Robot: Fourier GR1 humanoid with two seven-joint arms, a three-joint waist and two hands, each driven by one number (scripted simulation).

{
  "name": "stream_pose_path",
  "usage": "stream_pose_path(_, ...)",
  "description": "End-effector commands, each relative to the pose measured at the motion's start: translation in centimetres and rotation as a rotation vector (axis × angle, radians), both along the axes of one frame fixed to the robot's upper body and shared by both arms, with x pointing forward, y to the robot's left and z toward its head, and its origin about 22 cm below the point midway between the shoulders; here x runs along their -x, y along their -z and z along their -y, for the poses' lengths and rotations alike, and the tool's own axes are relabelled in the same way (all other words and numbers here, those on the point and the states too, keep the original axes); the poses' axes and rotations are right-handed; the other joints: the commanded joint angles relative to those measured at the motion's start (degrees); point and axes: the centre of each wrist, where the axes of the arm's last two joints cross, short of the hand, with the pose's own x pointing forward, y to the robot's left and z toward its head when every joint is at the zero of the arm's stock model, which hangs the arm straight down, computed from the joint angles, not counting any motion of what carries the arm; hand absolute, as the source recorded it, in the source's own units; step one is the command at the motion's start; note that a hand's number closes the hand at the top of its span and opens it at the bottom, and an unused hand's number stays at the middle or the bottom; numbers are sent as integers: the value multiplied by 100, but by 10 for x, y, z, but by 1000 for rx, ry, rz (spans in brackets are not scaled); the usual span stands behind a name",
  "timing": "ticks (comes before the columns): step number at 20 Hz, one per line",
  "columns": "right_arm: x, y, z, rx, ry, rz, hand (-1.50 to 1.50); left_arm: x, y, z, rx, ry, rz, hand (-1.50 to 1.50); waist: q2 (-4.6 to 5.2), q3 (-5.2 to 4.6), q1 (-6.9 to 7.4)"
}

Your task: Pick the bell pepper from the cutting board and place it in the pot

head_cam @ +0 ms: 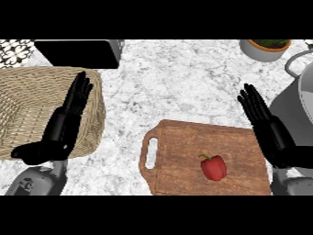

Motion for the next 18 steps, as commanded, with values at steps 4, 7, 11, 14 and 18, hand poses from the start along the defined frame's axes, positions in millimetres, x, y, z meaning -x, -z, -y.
stream_pose_path(4, -44, -49, 2, 197, -257, 238, 150, -11, -23, -29, -10, -153, -59, 0, 178, -236, 125)
stream_pose_path(7, -49, -122, 26, 699, -291, 506, 150, -3, -5, -32, -5, -163, -130, 0, -76, -417, 237)
stream_pose_path(11, -71, -34, 29, 524, -293, 512, -150, -14, -29, -43, 34, -215, -172, 0, 213, -228, 124)
stream_pose_path(14, -77, -23, 39, 452, -375, 602, -150, -16, -27, -61, 36, -249, -183, 0, 182, -240, -10)
stream_pose_path(18, -79, -78, 45, 522, -496, 653, -150, -9, -39, -68, 27, -268, -205, 0, 125, -252, -131)
